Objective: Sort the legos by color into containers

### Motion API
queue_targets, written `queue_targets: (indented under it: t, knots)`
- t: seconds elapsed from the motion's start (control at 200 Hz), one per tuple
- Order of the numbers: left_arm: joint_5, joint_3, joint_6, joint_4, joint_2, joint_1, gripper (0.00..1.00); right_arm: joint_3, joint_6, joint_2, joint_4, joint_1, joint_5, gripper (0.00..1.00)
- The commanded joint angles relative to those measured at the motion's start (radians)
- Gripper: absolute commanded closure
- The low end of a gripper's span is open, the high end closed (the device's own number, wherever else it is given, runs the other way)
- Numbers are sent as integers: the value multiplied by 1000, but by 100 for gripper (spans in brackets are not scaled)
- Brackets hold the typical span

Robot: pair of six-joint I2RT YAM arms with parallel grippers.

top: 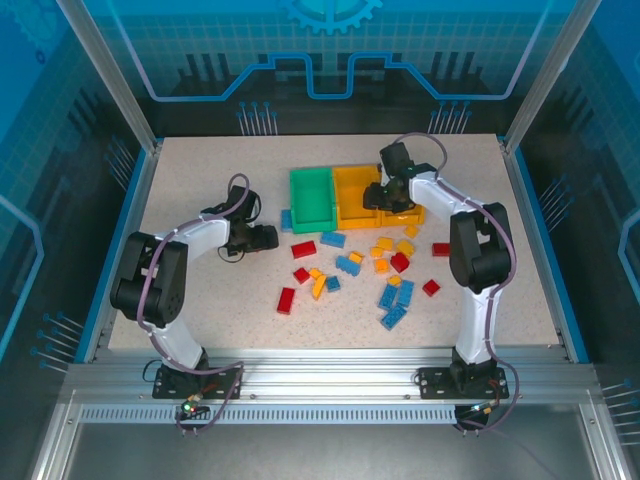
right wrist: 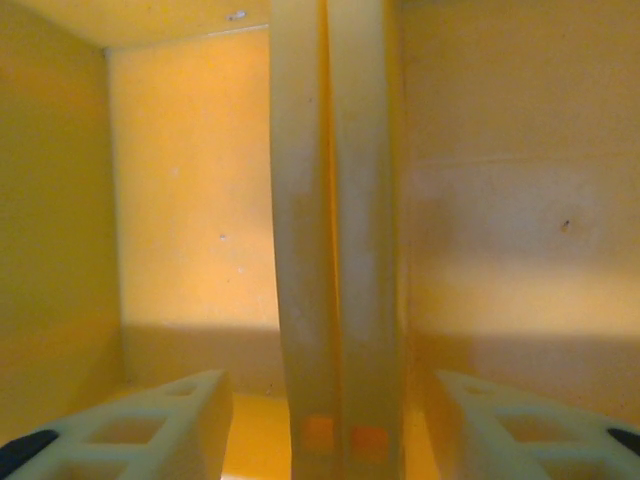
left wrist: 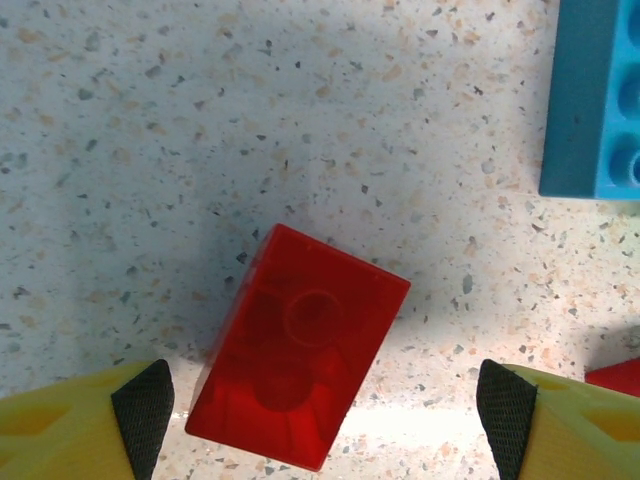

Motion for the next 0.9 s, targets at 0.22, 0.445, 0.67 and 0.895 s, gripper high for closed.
queue_targets:
  t: [0.22,0.445,0.67,0.895]
  knots:
    - [38,67,23,-57,91,-8,26,-70,9,-172,1,-35,-61,33]
    - [31,52,4,-46,96,-9,32,-227,6,-316,32,-103,-67,32]
    - [34,61,7,-47,94,-9,41,-351,-20,-407,36,-157,-58,32]
    - [30,57,9,-54,86,-9,58,-426,-25,-457,51,-176,-48,32]
